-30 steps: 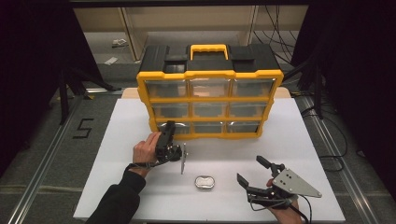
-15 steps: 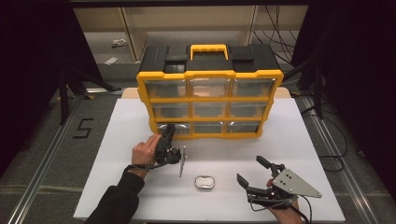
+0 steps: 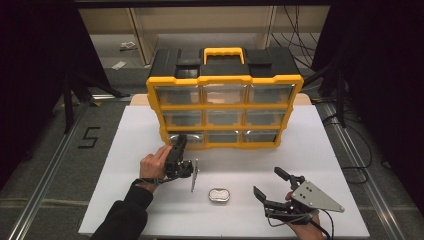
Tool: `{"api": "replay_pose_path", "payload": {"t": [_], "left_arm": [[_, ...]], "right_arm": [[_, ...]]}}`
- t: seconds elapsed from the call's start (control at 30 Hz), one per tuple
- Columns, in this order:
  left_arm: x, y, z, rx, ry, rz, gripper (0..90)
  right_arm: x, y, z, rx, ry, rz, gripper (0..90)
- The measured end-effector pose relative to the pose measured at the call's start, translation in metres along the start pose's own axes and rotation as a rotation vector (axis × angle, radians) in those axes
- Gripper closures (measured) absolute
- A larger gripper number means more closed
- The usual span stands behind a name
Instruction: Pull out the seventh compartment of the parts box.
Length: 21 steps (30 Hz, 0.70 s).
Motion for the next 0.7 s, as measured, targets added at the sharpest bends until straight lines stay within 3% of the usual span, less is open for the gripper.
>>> {"api": "replay_pose_path", "payload": {"t": [0.13,0.17,0.3,0.33,0.5,0.7], "left_arm": [[0.0,0.002,0.001,-0.006,0.011,0.006,78.6],[0.0,0.003,-0.001,0.0,-0.006,0.005,78.6],[0.001,0.006,0.001,-0.005,0.007,0.009,78.7],[0.001,0.007,0.0,-0.001,-0.006,0.008,78.7],[0.002,0.011,0.001,-0.003,0.016,0.017,78.6],[0.004,0.016,0.0,-0.002,0.001,0.018,78.6]], "right_arm": [[0.0,0.0,0.0,0.001,-0.002,0.003,16.9],[0.0,0.0,0.001,0.0,-0.003,0.003,16.9],[0.0,0.001,0.0,0.0,-0.002,0.004,16.9],[0.0,0.001,0.0,0.0,-0.002,0.004,16.9],[0.001,0.001,0.0,0.0,-0.001,0.004,16.9],[0.001,0.001,0.0,0.0,-0.001,0.006,17.0]]}}
Point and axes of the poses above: each handheld gripper's, and its own axes: y roughly backward along the jaws, x roughly out of its top, z roughly to its right, the point moved 4 cm from there along -y, roughly forward along the jaws, and after that the axes turned 9 degrees about -y, right-handed, at the moved point
